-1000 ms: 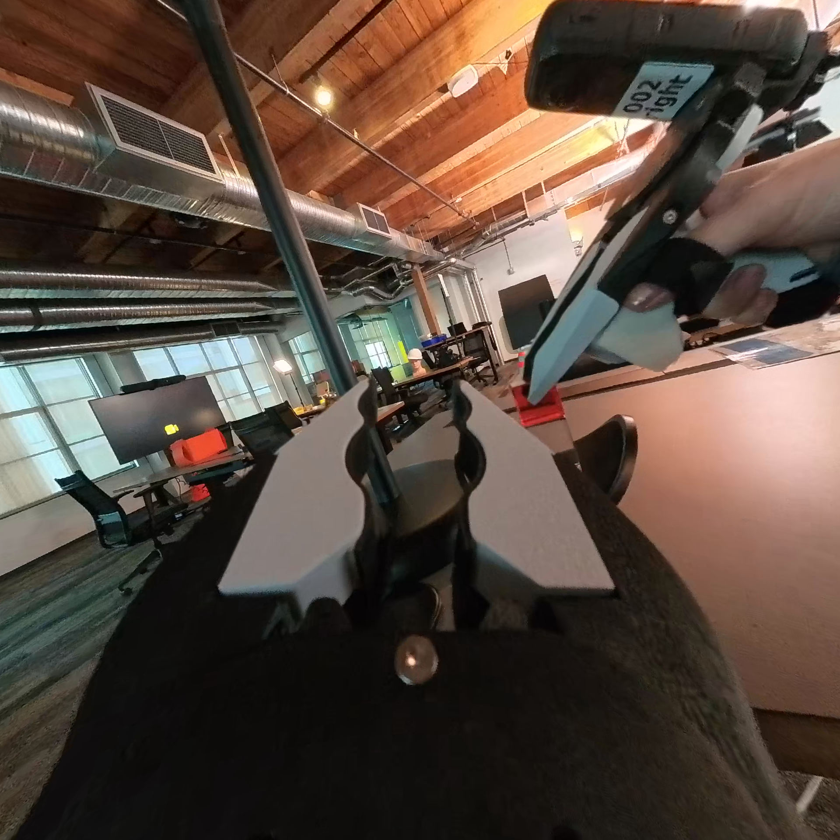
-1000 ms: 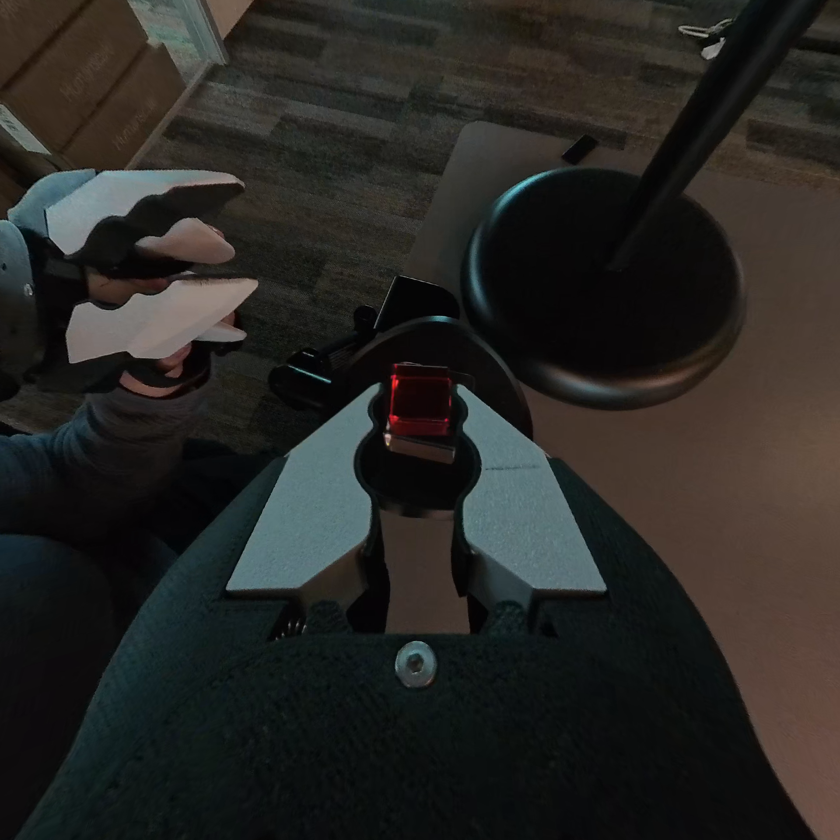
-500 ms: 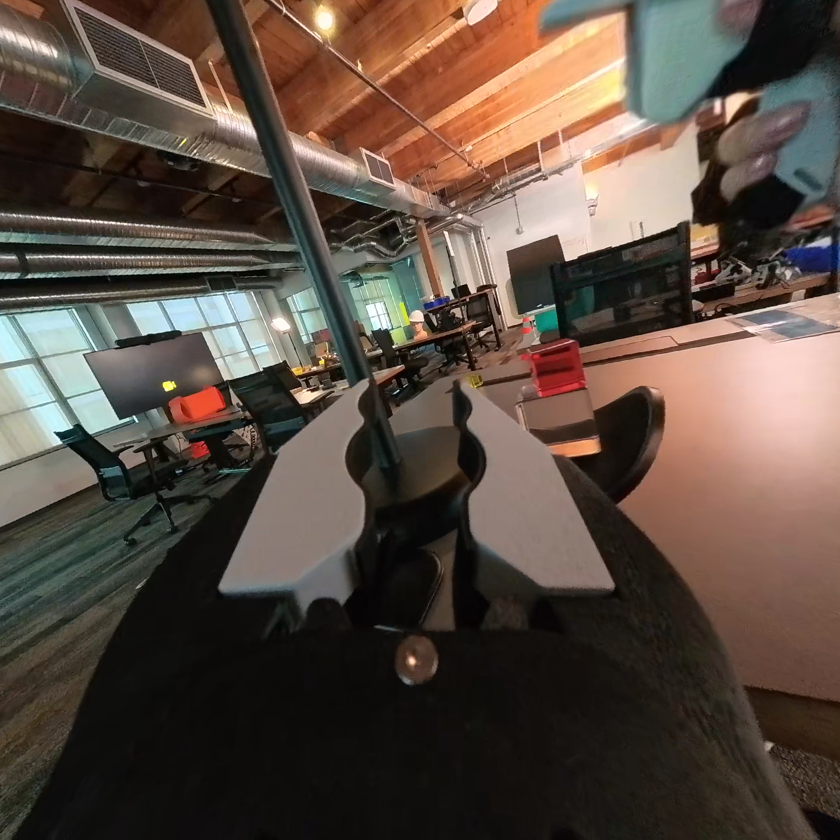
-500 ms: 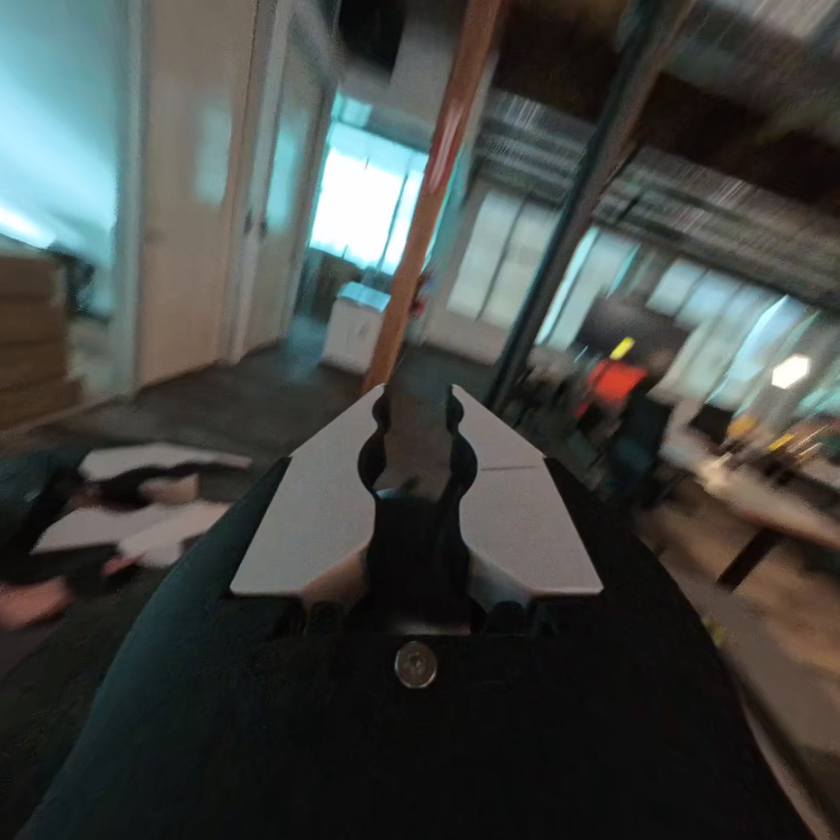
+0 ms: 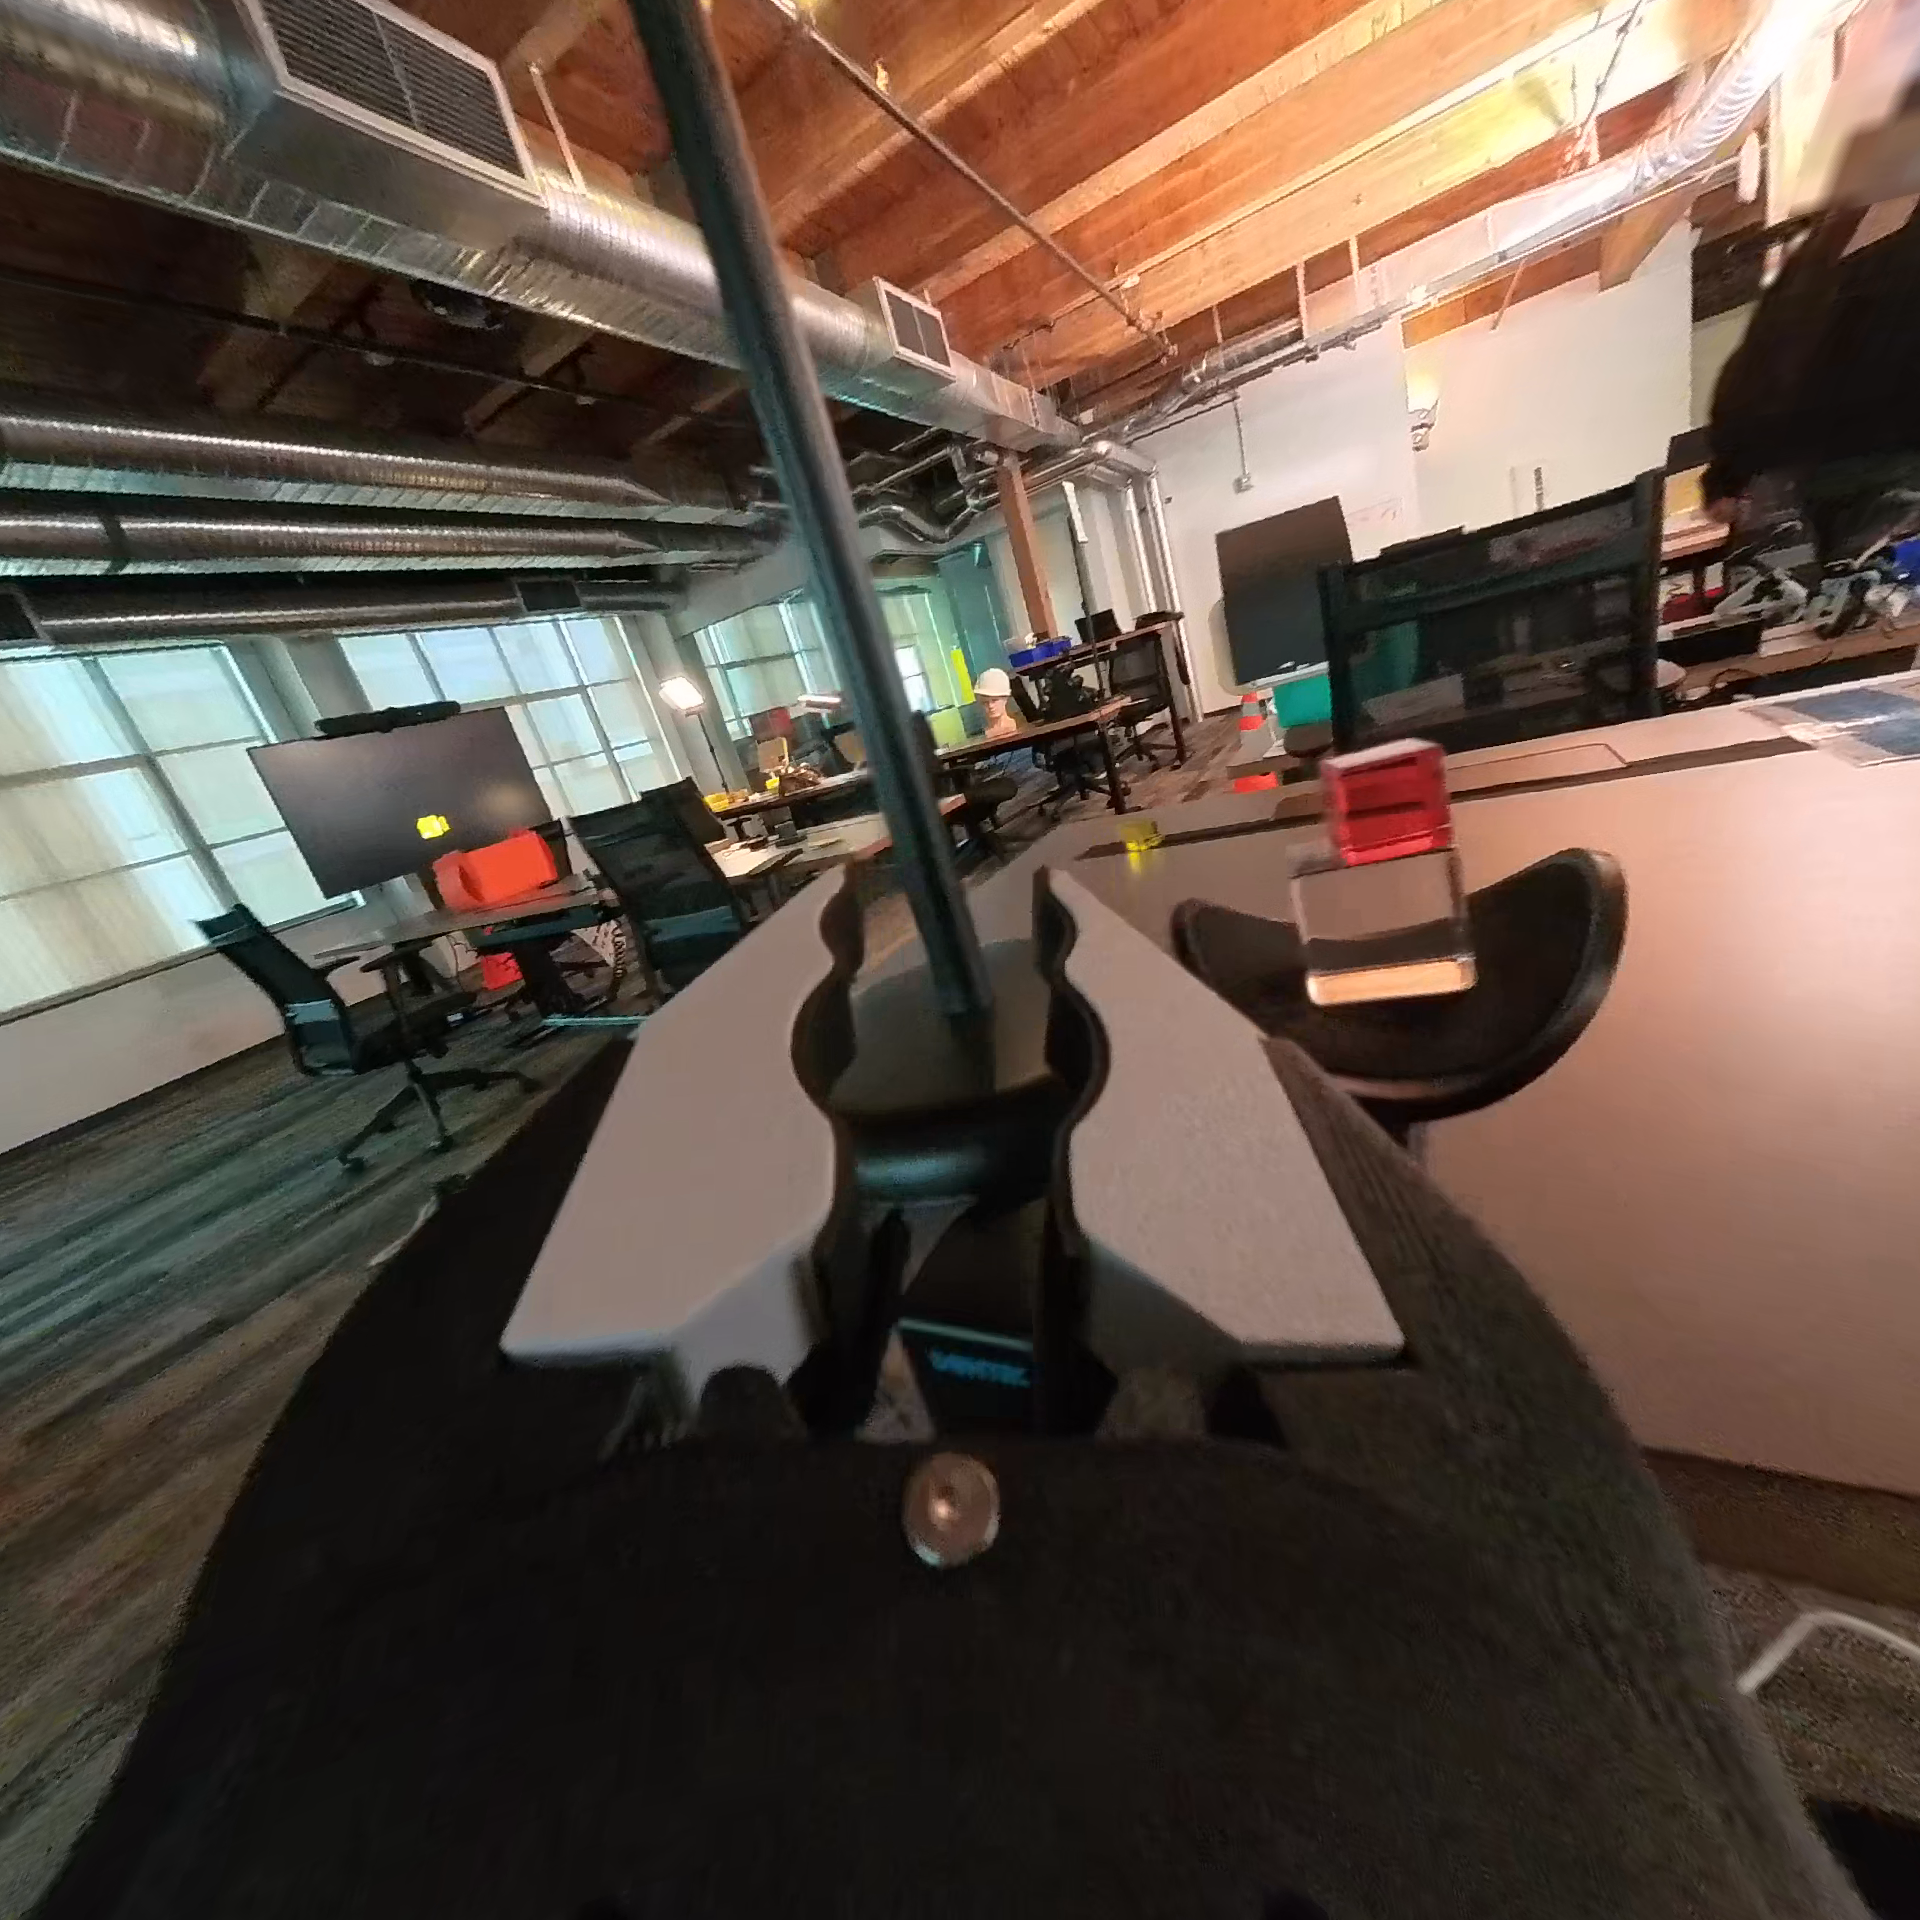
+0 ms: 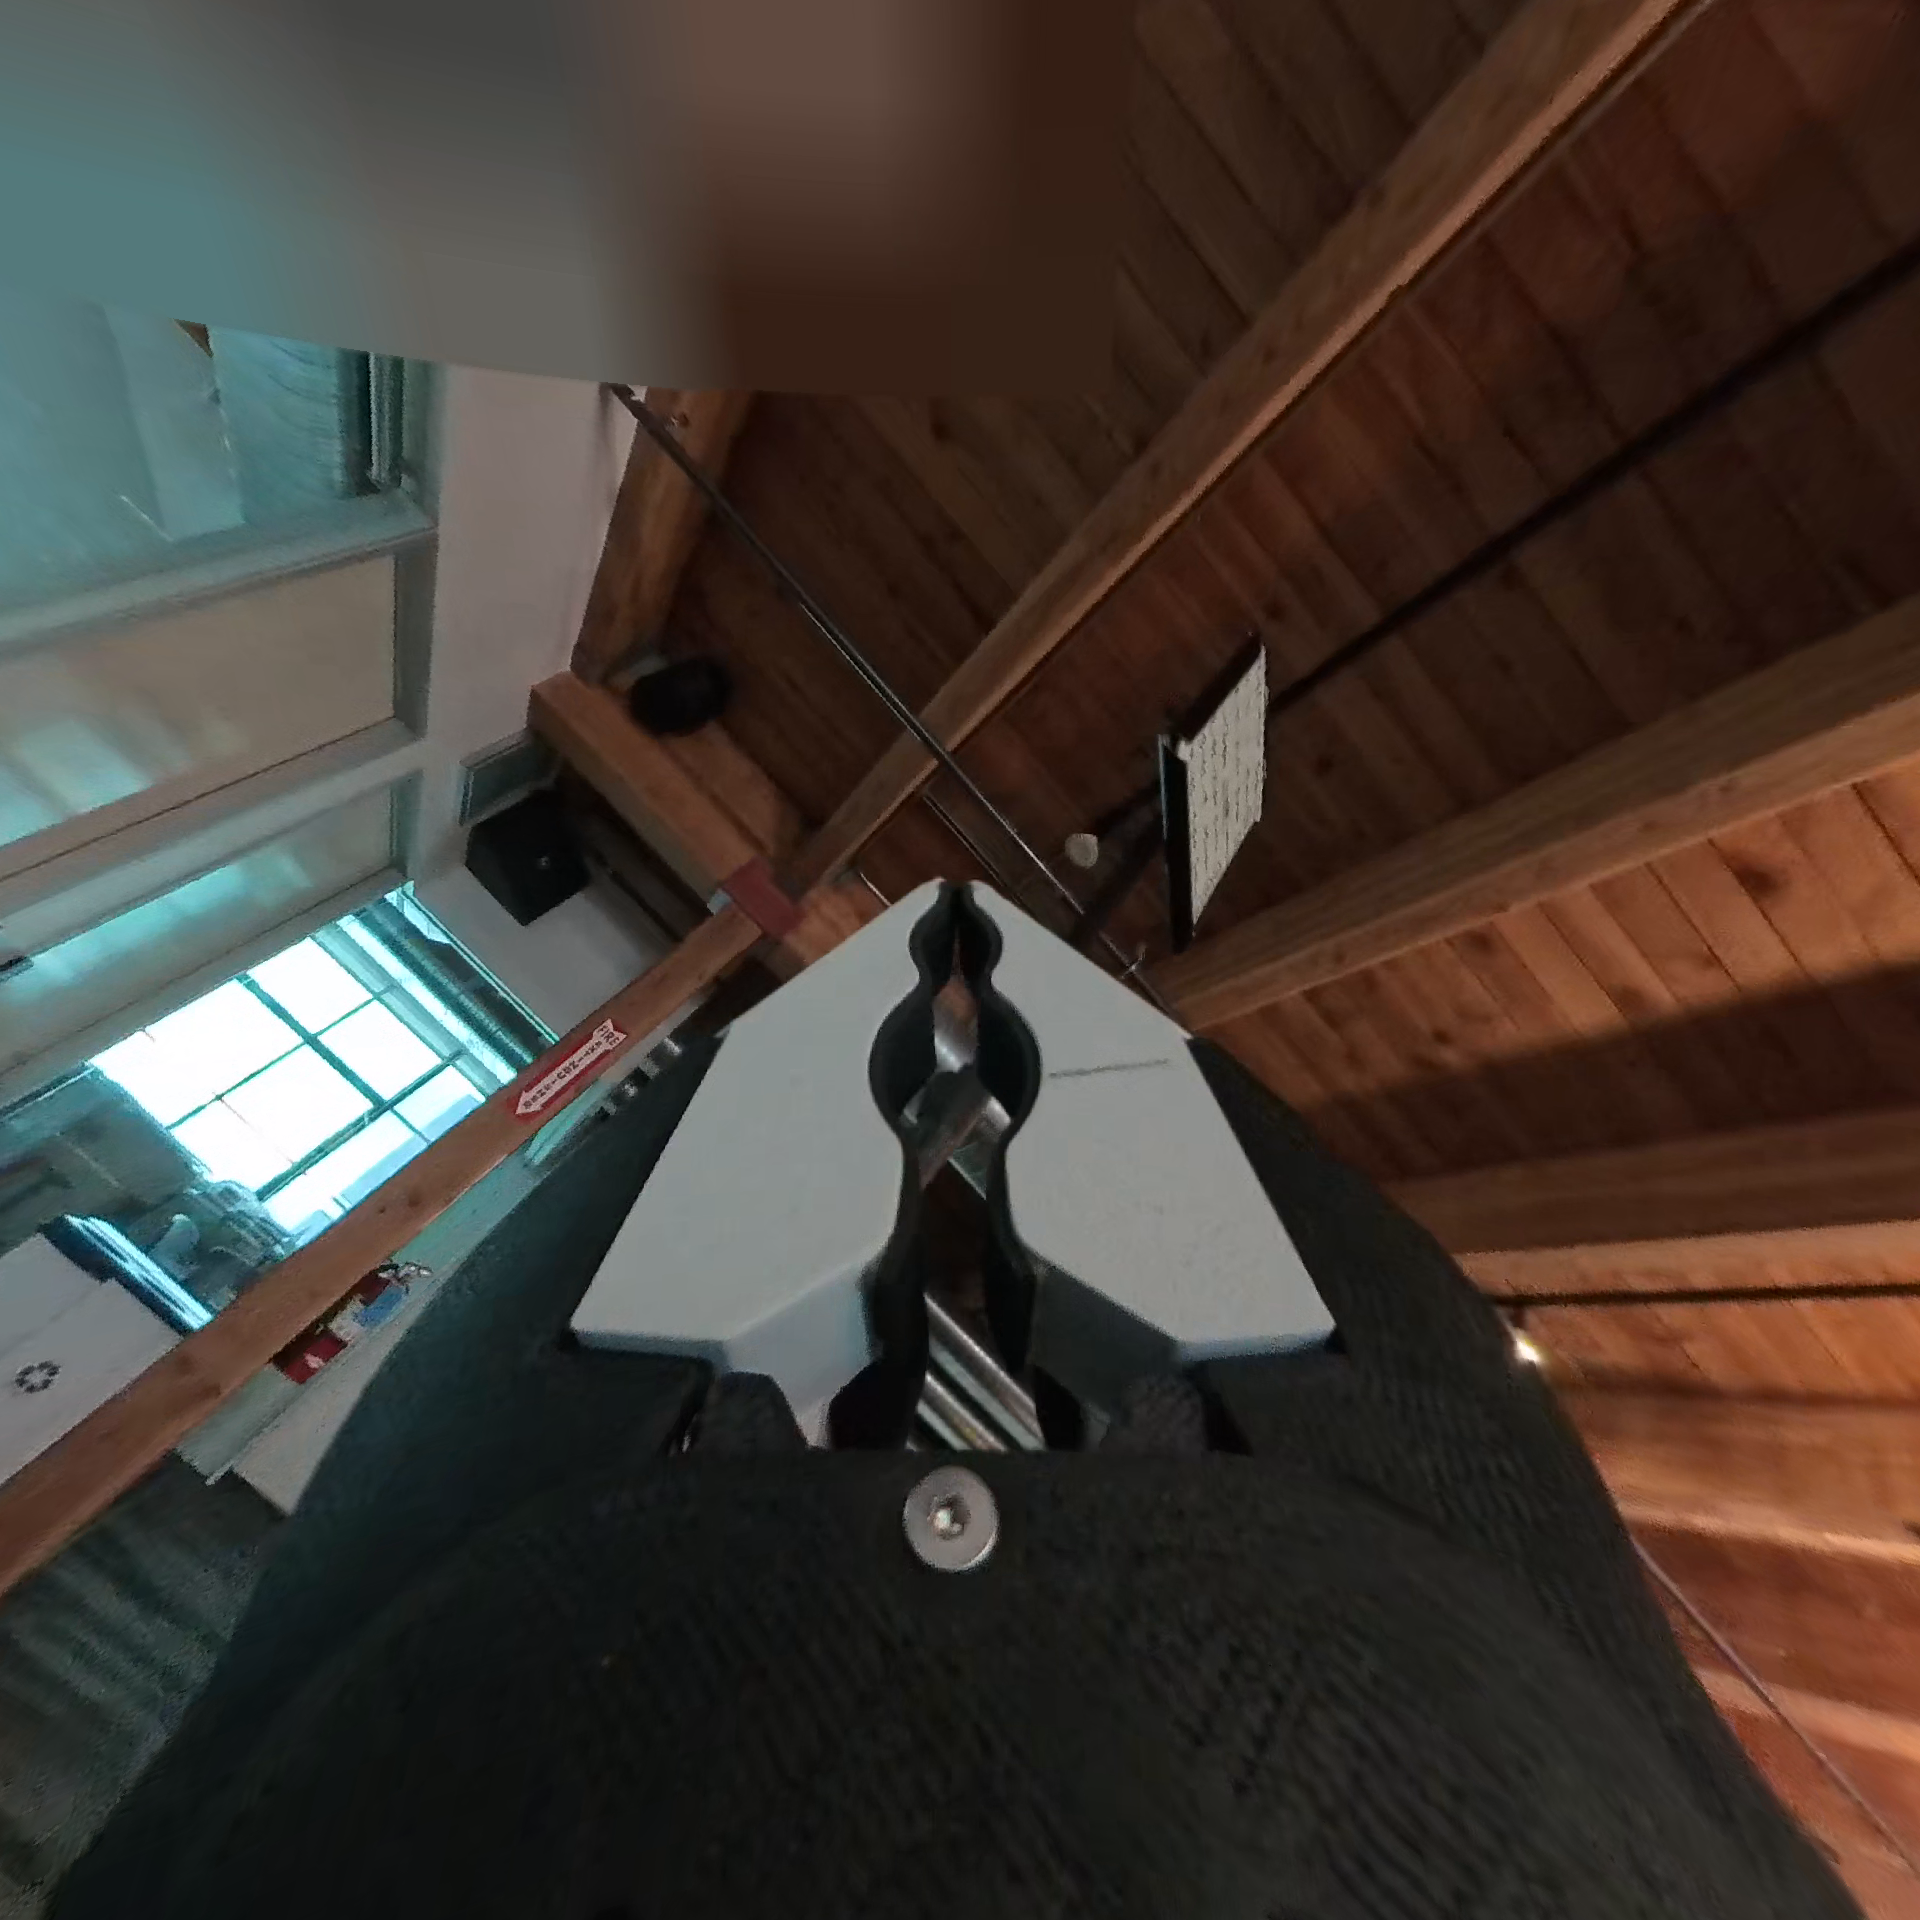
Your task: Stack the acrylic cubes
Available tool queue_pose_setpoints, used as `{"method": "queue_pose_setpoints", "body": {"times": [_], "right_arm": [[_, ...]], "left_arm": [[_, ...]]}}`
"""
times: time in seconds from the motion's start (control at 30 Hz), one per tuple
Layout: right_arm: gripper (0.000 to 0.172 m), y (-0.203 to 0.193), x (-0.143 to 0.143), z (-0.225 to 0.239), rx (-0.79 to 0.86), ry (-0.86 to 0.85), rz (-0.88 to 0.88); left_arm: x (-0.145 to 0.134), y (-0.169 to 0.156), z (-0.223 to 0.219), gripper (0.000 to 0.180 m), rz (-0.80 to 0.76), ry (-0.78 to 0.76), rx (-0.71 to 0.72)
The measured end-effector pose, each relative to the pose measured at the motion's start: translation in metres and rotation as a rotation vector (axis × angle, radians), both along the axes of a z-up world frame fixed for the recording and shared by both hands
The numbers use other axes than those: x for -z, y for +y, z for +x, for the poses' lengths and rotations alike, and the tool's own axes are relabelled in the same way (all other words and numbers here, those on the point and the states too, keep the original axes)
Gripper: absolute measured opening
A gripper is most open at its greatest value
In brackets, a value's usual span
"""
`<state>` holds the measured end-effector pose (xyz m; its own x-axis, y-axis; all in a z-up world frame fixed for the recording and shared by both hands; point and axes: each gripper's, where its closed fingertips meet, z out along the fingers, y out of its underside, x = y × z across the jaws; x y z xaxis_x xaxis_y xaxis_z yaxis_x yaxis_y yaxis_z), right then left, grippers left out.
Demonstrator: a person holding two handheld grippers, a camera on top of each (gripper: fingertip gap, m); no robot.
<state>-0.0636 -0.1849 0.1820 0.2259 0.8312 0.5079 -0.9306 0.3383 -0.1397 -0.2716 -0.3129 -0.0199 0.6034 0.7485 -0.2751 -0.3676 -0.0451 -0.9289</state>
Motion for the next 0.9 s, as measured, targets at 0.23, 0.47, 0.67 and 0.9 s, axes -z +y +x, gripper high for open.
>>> {"method": "queue_pose_setpoints", "body": {"times": [0.23, 0.47, 0.67, 0.9], "right_arm": [[0.000, -0.038, 0.071, -0.045, 0.134, -0.259, 0.142], [0.000, -0.022, 0.235, -0.089, 0.390, -0.706, 0.301], [0.000, -0.014, 0.246, -0.090, 0.559, -0.784, 0.241], [0.000, 0.017, 0.237, -0.101, 0.896, -0.664, 0.310]], "left_arm": [[-0.001, -0.091, 0.000, 0.030, 0.102, -0.044, -0.094], [0.017, -0.167, -0.010, 0.030, 0.326, -0.123, -0.097], [0.030, -0.191, -0.022, 0.034, 0.384, -0.153, -0.084], [0.055, -0.230, -0.006, 0.039, 0.329, -0.195, -0.128]]}}
